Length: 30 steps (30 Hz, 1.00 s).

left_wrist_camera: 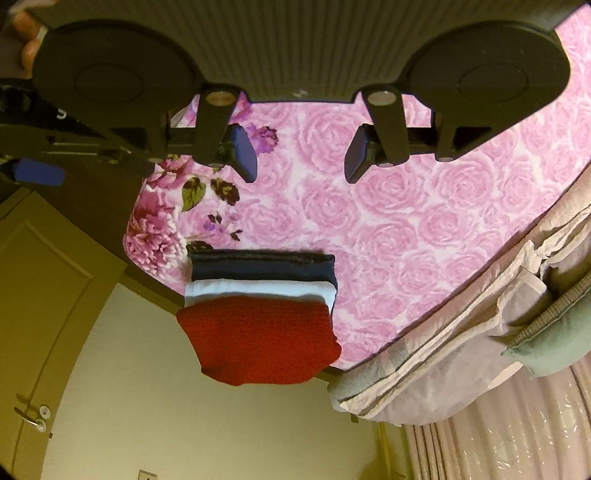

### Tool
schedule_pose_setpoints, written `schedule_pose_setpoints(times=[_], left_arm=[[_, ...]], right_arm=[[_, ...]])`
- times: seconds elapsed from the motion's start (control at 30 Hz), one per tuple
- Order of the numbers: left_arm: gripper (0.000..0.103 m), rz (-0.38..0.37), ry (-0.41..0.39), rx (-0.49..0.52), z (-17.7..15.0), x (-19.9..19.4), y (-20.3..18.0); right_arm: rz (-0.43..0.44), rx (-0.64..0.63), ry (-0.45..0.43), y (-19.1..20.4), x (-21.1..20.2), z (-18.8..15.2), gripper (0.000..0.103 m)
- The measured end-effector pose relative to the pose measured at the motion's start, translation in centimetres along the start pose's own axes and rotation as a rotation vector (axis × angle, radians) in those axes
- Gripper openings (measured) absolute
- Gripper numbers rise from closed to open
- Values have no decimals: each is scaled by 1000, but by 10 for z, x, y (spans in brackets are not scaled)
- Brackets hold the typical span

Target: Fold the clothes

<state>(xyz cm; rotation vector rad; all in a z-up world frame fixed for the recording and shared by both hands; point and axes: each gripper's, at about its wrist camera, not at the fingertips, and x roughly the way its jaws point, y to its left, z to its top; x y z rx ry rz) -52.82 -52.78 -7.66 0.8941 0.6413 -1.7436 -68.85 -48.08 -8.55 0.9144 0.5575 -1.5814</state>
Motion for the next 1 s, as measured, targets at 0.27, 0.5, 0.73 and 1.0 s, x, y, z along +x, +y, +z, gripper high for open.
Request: schedule_pose_setpoints(times=[0.27, 0.5, 0.73, 1.0], left_arm=[[48, -1, 33, 2, 10, 23, -9], [48, 20, 51, -4, 19, 43, -13], [48, 48, 57, -22, 30, 61, -14], [48, 72, -25, -26, 48, 64, -15]], right_arm=[[-8, -1, 39, -8, 19, 9, 102], [-1, -5, 72, -12, 37, 18, 102], [14, -20, 83, -16, 53, 29, 102], [24, -32, 76, -19, 64, 45, 102]])
